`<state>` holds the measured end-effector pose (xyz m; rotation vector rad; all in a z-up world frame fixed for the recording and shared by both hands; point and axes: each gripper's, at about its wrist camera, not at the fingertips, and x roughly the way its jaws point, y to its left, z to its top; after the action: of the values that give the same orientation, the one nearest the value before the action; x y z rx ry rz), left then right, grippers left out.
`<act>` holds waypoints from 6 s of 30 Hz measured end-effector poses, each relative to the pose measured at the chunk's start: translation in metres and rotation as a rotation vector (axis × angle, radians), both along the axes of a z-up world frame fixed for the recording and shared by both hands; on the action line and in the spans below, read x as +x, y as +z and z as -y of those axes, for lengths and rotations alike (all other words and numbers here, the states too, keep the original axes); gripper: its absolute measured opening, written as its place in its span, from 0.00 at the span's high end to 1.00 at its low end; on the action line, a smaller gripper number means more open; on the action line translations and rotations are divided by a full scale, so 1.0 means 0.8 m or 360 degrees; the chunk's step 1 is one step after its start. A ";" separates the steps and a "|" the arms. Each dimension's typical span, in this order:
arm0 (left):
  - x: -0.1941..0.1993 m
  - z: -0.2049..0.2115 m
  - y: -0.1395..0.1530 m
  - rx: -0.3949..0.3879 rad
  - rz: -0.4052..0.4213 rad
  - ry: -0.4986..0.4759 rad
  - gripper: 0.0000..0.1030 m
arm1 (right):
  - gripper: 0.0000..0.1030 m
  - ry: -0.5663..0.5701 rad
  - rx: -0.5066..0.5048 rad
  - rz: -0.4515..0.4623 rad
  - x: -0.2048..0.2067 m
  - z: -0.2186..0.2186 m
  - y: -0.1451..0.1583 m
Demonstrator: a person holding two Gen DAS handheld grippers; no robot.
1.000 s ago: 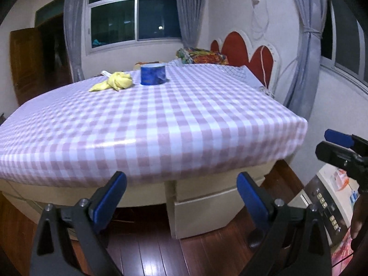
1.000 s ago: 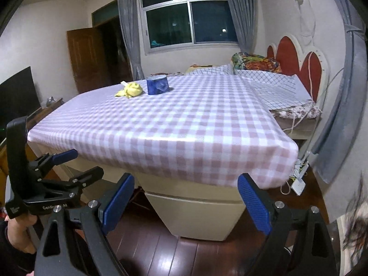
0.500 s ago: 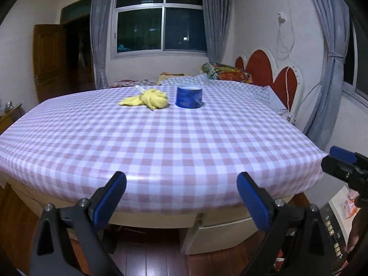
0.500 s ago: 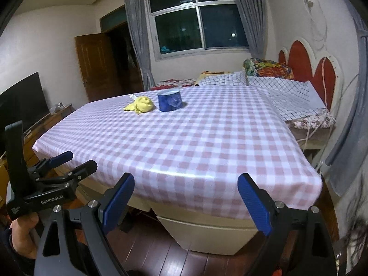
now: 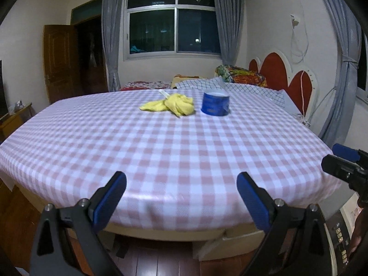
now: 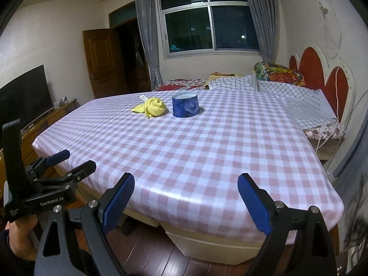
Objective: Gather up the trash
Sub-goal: 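Move both open tools back toward the bed, then grasp the yellow cloth with the left tool while the right tool grasps the blue paper cup, then lift yellow cloth and blue cup and carry them to the black bin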
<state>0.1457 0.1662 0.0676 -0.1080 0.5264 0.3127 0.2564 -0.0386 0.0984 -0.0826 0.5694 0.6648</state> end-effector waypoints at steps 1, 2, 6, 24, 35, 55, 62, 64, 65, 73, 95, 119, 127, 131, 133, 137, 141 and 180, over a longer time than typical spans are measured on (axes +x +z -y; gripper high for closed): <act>0.004 -0.006 0.003 -0.0004 0.0002 0.0008 0.05 | 0.10 0.0007 -0.0003 0.0004 0.005 -0.006 0.002; 0.007 -0.011 0.004 -0.0008 0.0004 0.0010 0.06 | 0.10 0.0010 -0.0004 0.0008 0.010 -0.012 0.004; 0.028 -0.032 0.015 -0.0003 0.0006 0.0030 0.06 | 0.10 0.0029 -0.0016 0.0017 0.032 -0.038 0.011; 0.143 -0.097 0.046 0.0029 -0.0122 -0.0032 0.12 | 0.21 0.0055 -0.0133 -0.0114 0.150 -0.139 0.032; 0.248 -0.127 0.026 -0.0002 -0.0318 -0.0054 0.15 | 0.38 0.0084 -0.0351 -0.0237 0.247 -0.205 -0.008; 0.312 -0.135 0.008 -0.0020 -0.0391 -0.0090 0.21 | 0.58 -0.0037 -0.0294 -0.0336 0.352 -0.206 -0.030; 0.340 -0.129 0.007 0.0003 -0.0425 -0.0087 0.21 | 0.31 -0.0027 -0.0316 -0.0304 0.362 -0.207 -0.019; 0.347 -0.131 0.008 0.0003 -0.0435 -0.0087 0.20 | 0.31 -0.0045 -0.0320 -0.0314 0.369 -0.209 -0.020; 0.350 -0.134 0.008 -0.0004 -0.0437 -0.0081 0.19 | 0.31 -0.0058 -0.0322 -0.0312 0.372 -0.210 -0.021; 0.351 -0.148 0.010 -0.0016 -0.0417 -0.0087 0.19 | 0.27 -0.0084 -0.0283 -0.0380 0.404 -0.215 -0.038; 0.375 -0.136 0.009 -0.0057 -0.0374 -0.0113 0.11 | 0.17 -0.0125 -0.0201 -0.0373 0.457 -0.205 -0.032; 0.342 -0.064 0.012 -0.0057 -0.0292 -0.0246 0.55 | 0.27 -0.0191 -0.0230 -0.0197 0.352 -0.096 0.005; 0.258 0.019 0.034 0.0097 -0.0163 -0.0307 0.55 | 0.28 -0.0272 -0.0204 -0.0125 0.262 -0.006 0.016; 0.220 0.055 0.041 0.0098 -0.0115 -0.0354 0.55 | 0.28 -0.0299 -0.0192 -0.0086 0.212 0.038 0.020; 0.201 0.074 0.043 0.0112 -0.0092 -0.0377 0.55 | 0.28 -0.0315 -0.0192 -0.0061 0.192 0.056 0.023; 0.173 0.104 0.043 0.0114 -0.0067 -0.0433 0.55 | 0.28 -0.0354 -0.0163 -0.0024 0.147 0.101 0.029; 0.155 0.133 0.042 0.0105 -0.0053 -0.0496 0.55 | 0.28 -0.0411 -0.0165 0.0018 0.108 0.143 0.033; 0.081 0.502 -0.109 0.0060 -0.0228 -0.1319 0.55 | 0.28 -0.1027 -0.0235 -0.0200 -0.079 0.498 -0.165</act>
<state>0.2108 -0.2357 -0.0194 0.1728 0.6614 -0.4818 0.1929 -0.4369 -0.0333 0.0075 0.7190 -0.0005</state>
